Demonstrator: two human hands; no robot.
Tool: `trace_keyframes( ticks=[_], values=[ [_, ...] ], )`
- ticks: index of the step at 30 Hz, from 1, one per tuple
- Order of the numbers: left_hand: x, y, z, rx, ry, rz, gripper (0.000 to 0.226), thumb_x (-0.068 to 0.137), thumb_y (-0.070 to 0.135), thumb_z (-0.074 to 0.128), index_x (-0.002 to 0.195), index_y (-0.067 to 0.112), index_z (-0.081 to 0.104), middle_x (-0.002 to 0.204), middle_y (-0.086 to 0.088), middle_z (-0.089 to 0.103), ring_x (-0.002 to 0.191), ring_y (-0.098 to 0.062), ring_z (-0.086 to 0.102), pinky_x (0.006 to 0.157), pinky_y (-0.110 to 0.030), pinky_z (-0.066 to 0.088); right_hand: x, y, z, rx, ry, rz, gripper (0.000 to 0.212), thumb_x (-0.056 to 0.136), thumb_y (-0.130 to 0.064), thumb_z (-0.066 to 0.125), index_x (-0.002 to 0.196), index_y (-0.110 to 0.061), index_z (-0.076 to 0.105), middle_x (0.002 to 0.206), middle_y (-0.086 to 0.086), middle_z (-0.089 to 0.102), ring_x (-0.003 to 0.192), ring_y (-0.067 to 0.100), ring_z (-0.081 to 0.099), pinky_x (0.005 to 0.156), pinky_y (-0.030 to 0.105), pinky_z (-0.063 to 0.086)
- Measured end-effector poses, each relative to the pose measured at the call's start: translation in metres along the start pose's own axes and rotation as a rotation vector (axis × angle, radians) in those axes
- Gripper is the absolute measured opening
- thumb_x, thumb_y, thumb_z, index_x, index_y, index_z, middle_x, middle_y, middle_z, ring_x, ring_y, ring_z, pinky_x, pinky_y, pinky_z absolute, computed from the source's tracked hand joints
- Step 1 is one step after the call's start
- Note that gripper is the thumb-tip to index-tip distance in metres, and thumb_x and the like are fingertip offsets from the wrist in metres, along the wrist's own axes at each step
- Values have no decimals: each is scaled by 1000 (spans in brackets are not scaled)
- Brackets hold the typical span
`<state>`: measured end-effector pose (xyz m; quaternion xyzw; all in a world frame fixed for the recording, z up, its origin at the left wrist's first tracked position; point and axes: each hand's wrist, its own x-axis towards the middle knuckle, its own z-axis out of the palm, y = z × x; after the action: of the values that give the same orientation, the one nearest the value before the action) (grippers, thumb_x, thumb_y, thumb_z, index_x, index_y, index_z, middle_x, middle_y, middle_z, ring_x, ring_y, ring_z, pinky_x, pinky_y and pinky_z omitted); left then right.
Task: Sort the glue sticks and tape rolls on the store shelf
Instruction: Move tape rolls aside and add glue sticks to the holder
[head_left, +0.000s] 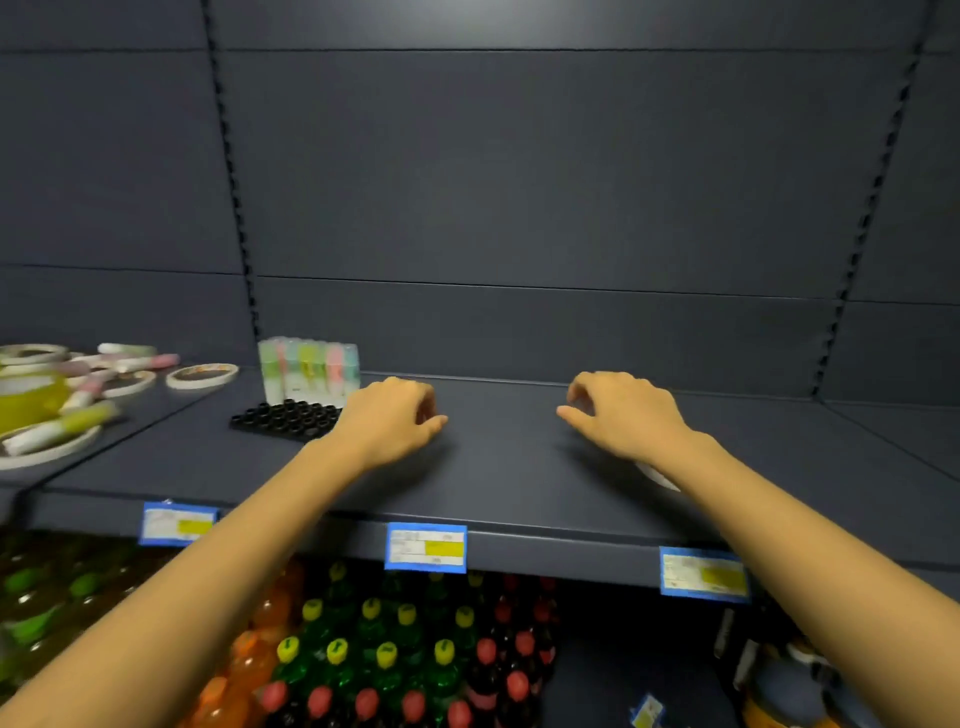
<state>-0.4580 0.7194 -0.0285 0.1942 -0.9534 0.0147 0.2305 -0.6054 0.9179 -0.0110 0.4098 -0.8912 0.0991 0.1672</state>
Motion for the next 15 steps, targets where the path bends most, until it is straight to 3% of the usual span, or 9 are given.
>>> trace_keyframes(
  ticks=[4,8,15],
  values=[
    [-36,-49,-20,81,9,-121,27,91,40,50,102,17,59,108,-4,65,100,-27,59,73,-31,42,16,-71,10,80,-19,-211,35,94,-45,45,121,-24,52,126,-4,58,112,20,56,88,36,46],
    [-76,-104,-46,129,6,-235,30,91,42,50,105,17,59,111,-4,65,101,-26,59,77,-36,48,26,-139,17,133,-30,-361,36,95,-43,45,125,-24,51,129,-4,56,116,19,54,91,36,47],
    [-140,-195,-88,141,24,-349,27,90,41,51,104,19,60,109,-2,66,102,-24,59,79,-37,50,34,-257,26,157,-47,-474,33,94,-41,48,118,-20,55,120,3,61,107,26,56,75,33,42]
  ],
)
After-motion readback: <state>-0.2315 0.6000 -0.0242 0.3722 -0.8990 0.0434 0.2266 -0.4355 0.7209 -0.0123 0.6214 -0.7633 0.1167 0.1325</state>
